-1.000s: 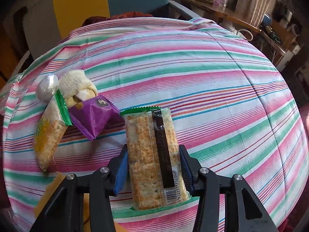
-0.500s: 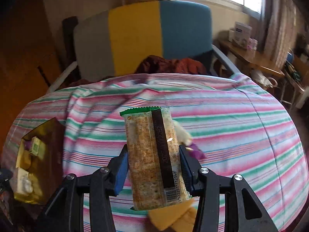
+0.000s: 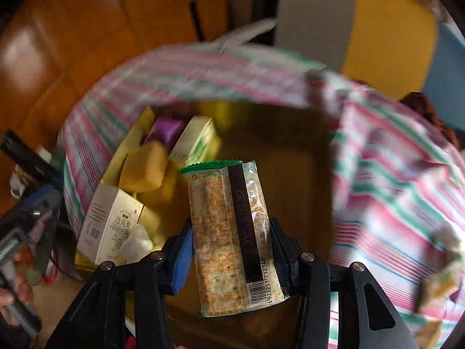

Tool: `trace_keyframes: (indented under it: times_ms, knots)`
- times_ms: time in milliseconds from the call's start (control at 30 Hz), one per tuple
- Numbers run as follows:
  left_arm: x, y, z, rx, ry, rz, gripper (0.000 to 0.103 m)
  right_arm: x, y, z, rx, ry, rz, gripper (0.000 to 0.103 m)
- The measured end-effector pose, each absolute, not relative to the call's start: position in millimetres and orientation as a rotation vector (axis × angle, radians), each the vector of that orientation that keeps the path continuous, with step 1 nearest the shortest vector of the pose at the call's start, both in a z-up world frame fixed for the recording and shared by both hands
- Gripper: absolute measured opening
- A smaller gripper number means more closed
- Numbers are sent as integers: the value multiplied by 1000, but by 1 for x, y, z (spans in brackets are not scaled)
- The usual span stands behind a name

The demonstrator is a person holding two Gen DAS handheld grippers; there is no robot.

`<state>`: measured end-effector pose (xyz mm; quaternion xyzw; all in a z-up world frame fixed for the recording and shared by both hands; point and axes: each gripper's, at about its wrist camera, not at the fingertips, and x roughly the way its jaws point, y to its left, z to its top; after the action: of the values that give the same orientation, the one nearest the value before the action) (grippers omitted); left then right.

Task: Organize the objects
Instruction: 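Carry the cracker packet into the tray and open the right gripper, then move both grippers back toward the remaining items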

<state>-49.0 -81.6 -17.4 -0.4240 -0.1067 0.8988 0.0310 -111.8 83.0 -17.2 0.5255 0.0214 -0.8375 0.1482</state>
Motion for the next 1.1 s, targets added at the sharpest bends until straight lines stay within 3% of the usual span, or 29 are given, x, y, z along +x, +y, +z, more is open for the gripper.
trace_keyframes:
  times_ms: [133, 267, 300, 433, 1100]
  knots:
    - [-50, -89, -26, -1332, -355, 2756, 42, -131, 44, -51, 1615, 80, -2369, 49]
    - [-51, -90, -31, -1346, -360, 2743, 42, -136, 24, -66, 1627, -82, -2309, 51]
    - [-51, -89, -31, -1347, -361, 2738, 42, -136, 20, -69, 1623, -115, -2300, 55]
    - [-50, -86, -31, -1342, -346, 2737, 43, -134, 16, -74, 1600, -158, -2289, 58]
    - [-29, -31, 0, -1201, -87, 2720, 43, -68, 90, 3, 1326, -121, -2544, 84]
